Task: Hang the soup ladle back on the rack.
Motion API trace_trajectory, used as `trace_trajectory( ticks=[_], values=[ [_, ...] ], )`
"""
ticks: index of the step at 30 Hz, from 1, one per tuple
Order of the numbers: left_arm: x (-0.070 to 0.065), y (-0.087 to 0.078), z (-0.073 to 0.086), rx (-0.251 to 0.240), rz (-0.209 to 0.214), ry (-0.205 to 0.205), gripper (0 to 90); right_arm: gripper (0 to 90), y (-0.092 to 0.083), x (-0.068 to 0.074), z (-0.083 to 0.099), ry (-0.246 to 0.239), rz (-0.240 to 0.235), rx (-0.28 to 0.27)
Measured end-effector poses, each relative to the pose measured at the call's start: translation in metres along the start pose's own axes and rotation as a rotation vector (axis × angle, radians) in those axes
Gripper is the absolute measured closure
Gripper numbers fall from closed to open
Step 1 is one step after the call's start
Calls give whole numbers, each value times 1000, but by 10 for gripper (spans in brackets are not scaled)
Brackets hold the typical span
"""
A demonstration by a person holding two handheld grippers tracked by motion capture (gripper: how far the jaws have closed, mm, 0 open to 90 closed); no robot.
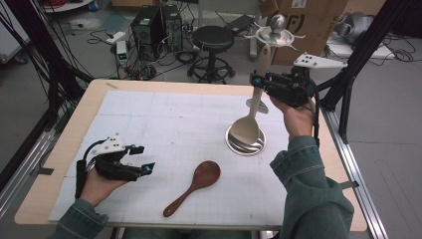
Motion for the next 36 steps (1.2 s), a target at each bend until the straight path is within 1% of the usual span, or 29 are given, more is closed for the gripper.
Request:
trace_trajectory(
  ticks=[4,12,17,22,26,28,30,36],
  values=[
    [-1,1,0,2,4,3,262,691,-4,0,1,0,14,-4],
    [1,0,0,0,-3,1,249,664,-13,2,1,-8,12,-18],
    [2,-1,1,-1,-6,-1,242,670,-19,4,0,-17,16,-28],
    [2,0,1,1,-7,0,240,736,-24,5,-3,-37,21,-17],
    [2,0,1,-1,-8,-2,238,740,-27,4,-4,-46,20,-3],
    [2,0,1,1,-9,0,237,739,-28,4,-4,-41,15,0],
    [2,-1,1,-1,-8,0,237,729,-29,4,-4,-36,5,-8],
    [2,0,1,-1,-8,0,236,708,-35,7,-5,-43,10,-21]
  ],
)
Point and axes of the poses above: each handheld gripper's, and its own axes: y roughly forward along the jaws, z roughly out of its underside, x roughly to its left, the point moved 2 cm from there along y, roughly forward along the jaws, and after that the axes turned 4 degrees about x, right-handed, at the moved point
